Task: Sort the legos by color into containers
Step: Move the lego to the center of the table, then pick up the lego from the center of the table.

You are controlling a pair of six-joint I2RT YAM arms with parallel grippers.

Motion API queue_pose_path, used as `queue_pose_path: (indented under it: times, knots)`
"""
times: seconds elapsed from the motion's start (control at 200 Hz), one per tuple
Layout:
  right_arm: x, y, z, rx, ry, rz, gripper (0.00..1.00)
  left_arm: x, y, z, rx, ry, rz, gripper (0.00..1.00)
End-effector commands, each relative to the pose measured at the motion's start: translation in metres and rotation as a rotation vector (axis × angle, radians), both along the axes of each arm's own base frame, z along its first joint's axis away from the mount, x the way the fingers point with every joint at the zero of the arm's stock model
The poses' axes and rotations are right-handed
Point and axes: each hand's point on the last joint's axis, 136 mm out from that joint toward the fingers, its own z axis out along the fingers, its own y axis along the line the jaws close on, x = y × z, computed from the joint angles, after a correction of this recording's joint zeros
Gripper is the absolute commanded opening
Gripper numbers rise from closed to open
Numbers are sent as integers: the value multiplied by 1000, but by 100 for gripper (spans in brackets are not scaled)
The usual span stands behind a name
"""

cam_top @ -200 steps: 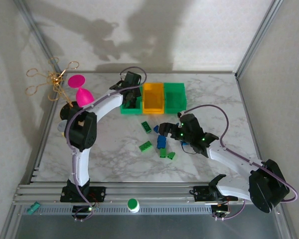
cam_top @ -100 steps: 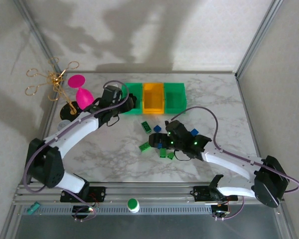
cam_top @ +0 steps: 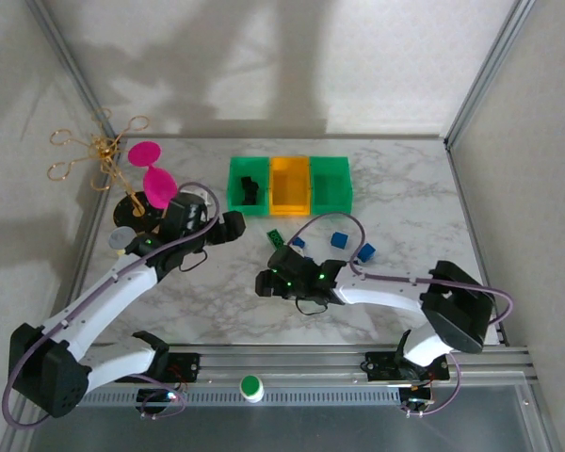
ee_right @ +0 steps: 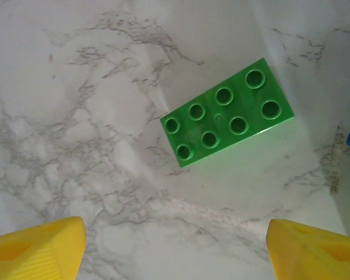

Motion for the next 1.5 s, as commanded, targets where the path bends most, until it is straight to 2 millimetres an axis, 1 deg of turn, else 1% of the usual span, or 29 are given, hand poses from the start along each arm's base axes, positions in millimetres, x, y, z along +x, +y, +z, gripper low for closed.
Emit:
queue_pose_path:
  times: [0.0, 0.045, 0.17, 0.25, 0.38, 0.541, 0.721, 0.761, 0.831, 0.951, 1.051, 1.086, 1.181, 1.287, 1.337, 1.422, 1.497]
  knots:
    - [15, 12, 5, 12, -37, -67, 81, -14, 3, -4, 0, 13, -14, 97]
    - [18, 11, 2, -10, -44, -80, 81, -15, 6, -4, -5, 10, 5, 99]
    - [28, 16, -2, -44, -70, -84, 83, -18, 11, 0, -16, -6, 32, 100]
    - [34, 14, -11, -76, -55, -96, 84, -20, 19, 0, -7, -13, 70, 100]
    - [45, 12, -15, -98, -62, -110, 86, -23, 26, 2, -5, -20, 103, 100]
    - [55, 24, -20, -138, -92, -72, 86, -28, 41, 2, 20, -25, 173, 100]
    - [70, 44, -19, -159, -138, -20, 83, -33, 55, 9, 11, -63, 241, 100]
    - [73, 44, -18, -187, -145, -24, 82, -34, 60, 11, 16, -69, 265, 100]
    - [74, 35, -14, -228, -157, -43, 82, -36, 66, 15, 18, -82, 293, 100]
    - [67, 19, -9, -275, -161, -71, 82, -38, 67, 17, -3, -95, 295, 100]
    - [63, 10, -10, -331, -166, -92, 87, -40, 66, 14, -8, -85, 295, 100]
    - [61, 11, -14, -329, -157, -89, 87, -40, 65, 12, -12, -81, 293, 100]
    - [63, 22, -20, -310, -143, -84, 88, -42, 64, 9, -33, -84, 289, 100]
    - [70, 33, -22, -303, -154, -84, 94, -44, 65, 9, -34, -85, 293, 100]
    - [75, 40, -22, -297, -163, -84, 94, -45, 66, 10, -30, -87, 296, 100]
    - [81, 42, -29, -316, -160, -100, 95, -45, 68, 9, -24, -86, 300, 100]
    - [84, 38, -36, -349, -157, -126, 94, -46, 69, 10, -25, -86, 306, 100]
